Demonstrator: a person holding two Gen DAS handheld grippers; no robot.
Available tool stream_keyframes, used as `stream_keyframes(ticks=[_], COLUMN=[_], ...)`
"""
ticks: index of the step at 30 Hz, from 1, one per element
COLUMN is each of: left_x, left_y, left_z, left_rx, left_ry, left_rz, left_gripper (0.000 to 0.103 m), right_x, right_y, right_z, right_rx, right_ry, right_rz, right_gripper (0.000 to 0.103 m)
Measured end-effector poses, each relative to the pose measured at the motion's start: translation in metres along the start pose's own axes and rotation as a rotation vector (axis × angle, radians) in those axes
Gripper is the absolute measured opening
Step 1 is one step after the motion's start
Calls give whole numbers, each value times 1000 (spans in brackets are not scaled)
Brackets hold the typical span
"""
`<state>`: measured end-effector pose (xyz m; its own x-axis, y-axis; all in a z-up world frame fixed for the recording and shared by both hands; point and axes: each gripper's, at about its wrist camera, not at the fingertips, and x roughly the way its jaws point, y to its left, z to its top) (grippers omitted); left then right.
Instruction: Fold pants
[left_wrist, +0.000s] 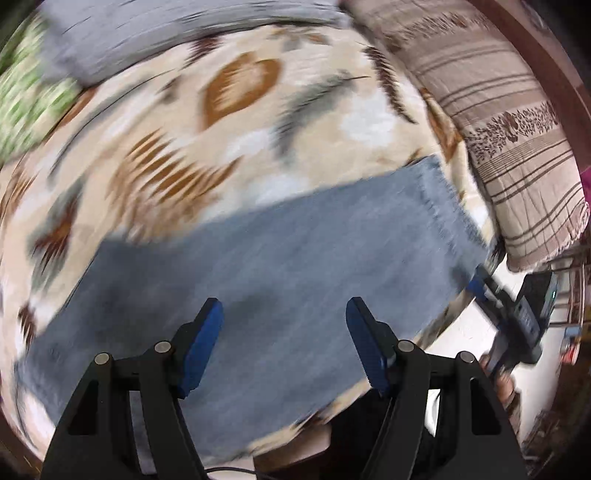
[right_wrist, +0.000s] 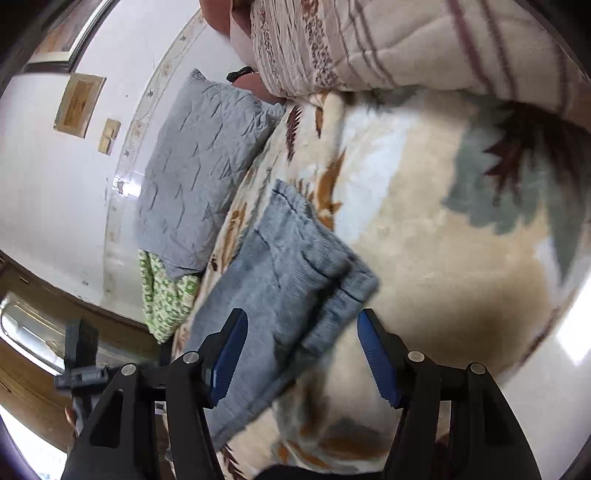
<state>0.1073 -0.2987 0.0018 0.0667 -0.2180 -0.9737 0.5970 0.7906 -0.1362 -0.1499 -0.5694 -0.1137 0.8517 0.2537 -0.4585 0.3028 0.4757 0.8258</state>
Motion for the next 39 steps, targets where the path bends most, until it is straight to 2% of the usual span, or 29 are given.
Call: stream_keyframes(ticks=[3,7,12,16,18,22,23,25,29,33,39], left_x=[22,60,98,122,131,150,152,151,147,147,142], left_y=[-37,-87,-126,-141,-146,-156,-159,-165,-179,-193,-208], left_z=[38,87,128,144,149,148,147,143,130,117,106], left_rx=[35,87,125,159,186,228,241,276,336,387,403], left_ry=[25,96,166,226,230,287,287,267,229,193,173], left_rz=[-11,-45,-83,-123,-123,-182,-183,-187,-167,-139,-127], left_gripper=[69,69,69,69,69,69,74,79,79,79,79], right_x=[11,16,11,7,6,2,2,2,1,0,2], right_y=[5,3,-3,-6,-7,-14,-16,-20,-25,-24,-24], right_z=[2,-3,-9,-12,-12,-8,-7,-6,-7,-7,-6], right_rx=[-7,-27,-32,-43,-33,23,37,52,65,65,70], right_ry=[14,6,-25,-42,-46,-47,-50,-51,-53,-55,-53], right_rz=[54,97,149,167,183,260,279,277,274,261,244], right_gripper=[64,63,62,62,62,62,60,54,47,46,46])
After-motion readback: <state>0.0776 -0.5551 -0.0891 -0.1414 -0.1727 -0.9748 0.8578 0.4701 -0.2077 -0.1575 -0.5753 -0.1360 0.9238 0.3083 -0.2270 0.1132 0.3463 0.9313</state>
